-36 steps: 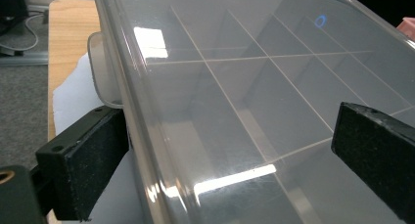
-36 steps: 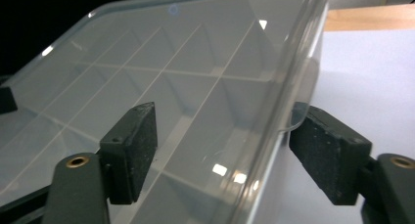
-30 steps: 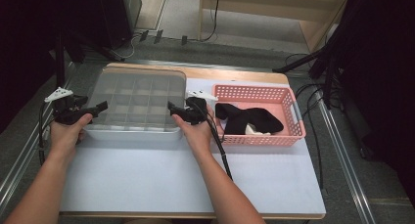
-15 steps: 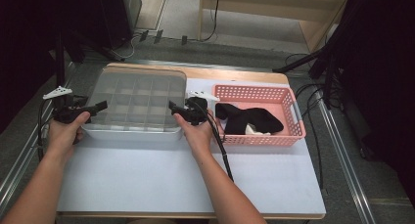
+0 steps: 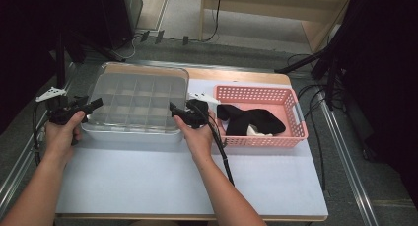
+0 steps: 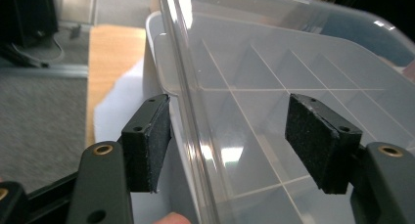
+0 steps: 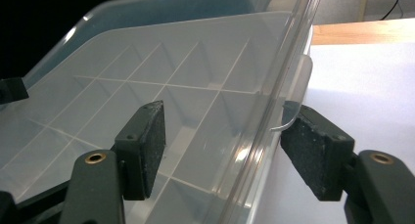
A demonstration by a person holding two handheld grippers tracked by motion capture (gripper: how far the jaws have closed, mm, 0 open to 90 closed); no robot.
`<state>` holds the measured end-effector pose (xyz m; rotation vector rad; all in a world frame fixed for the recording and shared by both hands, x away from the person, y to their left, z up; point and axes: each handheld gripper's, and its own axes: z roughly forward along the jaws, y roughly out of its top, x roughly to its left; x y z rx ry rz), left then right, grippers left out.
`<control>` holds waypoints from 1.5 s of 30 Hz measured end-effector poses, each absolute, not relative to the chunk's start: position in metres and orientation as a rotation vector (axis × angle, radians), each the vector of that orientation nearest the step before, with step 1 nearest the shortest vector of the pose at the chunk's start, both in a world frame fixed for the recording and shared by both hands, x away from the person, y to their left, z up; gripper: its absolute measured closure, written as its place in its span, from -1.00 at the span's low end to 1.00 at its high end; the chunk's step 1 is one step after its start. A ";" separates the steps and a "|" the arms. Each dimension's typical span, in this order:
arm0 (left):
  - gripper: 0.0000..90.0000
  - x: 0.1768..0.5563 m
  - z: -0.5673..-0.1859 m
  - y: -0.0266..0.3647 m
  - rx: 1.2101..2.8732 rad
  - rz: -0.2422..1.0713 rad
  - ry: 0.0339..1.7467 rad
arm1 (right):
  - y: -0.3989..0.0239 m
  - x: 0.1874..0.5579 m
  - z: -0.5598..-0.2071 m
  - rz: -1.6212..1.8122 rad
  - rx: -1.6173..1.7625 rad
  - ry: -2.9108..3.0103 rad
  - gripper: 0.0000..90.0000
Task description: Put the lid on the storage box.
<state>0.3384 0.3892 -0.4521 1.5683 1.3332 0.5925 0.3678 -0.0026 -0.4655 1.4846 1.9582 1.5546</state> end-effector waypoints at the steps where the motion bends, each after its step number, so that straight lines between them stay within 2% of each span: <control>1: -0.03 0.336 -0.449 0.388 1.564 0.627 1.318 | -0.002 0.367 -0.465 1.554 1.468 1.951 -0.23; 2: 0.00 0.336 -0.445 0.388 1.555 0.615 1.294 | -0.002 0.366 -0.463 1.570 1.458 1.947 -0.23; 3: 0.11 0.335 -0.442 0.387 1.530 0.538 1.241 | -0.003 0.366 -0.462 1.610 1.465 1.945 -0.22; 4: 0.13 0.336 -0.440 0.382 1.516 0.466 1.189 | -0.003 0.366 -0.461 1.636 1.485 1.959 -0.22; 5: 0.14 0.336 -0.434 0.365 1.648 0.543 1.162 | 0.000 0.367 -0.462 1.639 1.489 1.982 -0.15; 6: 0.14 0.336 -0.434 0.365 1.648 0.543 1.162 | 0.000 0.367 -0.462 1.639 1.489 1.982 -0.15; 7: 0.08 0.336 -0.432 0.355 1.699 0.647 1.177 | 0.002 0.365 -0.463 1.625 1.515 1.966 -0.12; 8: 0.08 0.337 -0.431 0.354 1.688 0.648 1.203 | 0.002 0.365 -0.463 1.625 1.515 1.966 -0.12; 10: -0.10 0.341 -0.432 0.362 1.611 0.656 1.304 | -0.002 0.367 -0.462 1.627 1.562 1.944 -0.06; 14: -0.40 0.347 -0.445 0.384 1.558 0.604 1.414 | -0.004 0.367 -0.461 1.609 1.524 1.952 -0.11; 17: -0.42 0.348 -0.452 0.391 1.559 0.615 1.427 | -0.005 0.365 -0.462 1.538 1.524 1.942 -0.18; 19: -0.42 0.349 -0.454 0.391 1.557 0.608 1.413 | -0.004 0.367 -0.466 1.464 1.524 1.916 -0.31; 23: -0.37 0.353 -0.457 0.387 1.561 0.616 1.389 | -0.001 0.368 -0.470 1.452 1.545 1.935 -0.37; 25: -0.31 0.352 -0.456 0.386 1.562 0.619 1.369 | -0.002 0.369 -0.471 1.464 1.554 1.936 -0.29; 28: -0.31 0.349 -0.452 0.386 1.562 0.600 1.345 | -0.013 0.369 -0.473 1.547 1.643 1.879 0.05; 37: -0.26 0.335 -0.440 0.368 1.658 0.655 1.254 | -0.016 0.363 -0.476 1.582 1.693 1.856 0.12; 42: -0.28 0.330 -0.448 0.361 1.708 0.654 1.306 | -0.018 0.359 -0.476 1.569 1.693 1.844 0.12; 44: -0.34 0.328 -0.453 0.363 1.695 0.615 1.320 | -0.018 0.358 -0.476 1.569 1.699 1.835 0.13; 45: -0.33 0.326 -0.455 0.363 1.680 0.614 1.319 | -0.019 0.354 -0.474 1.543 1.674 1.798 0.31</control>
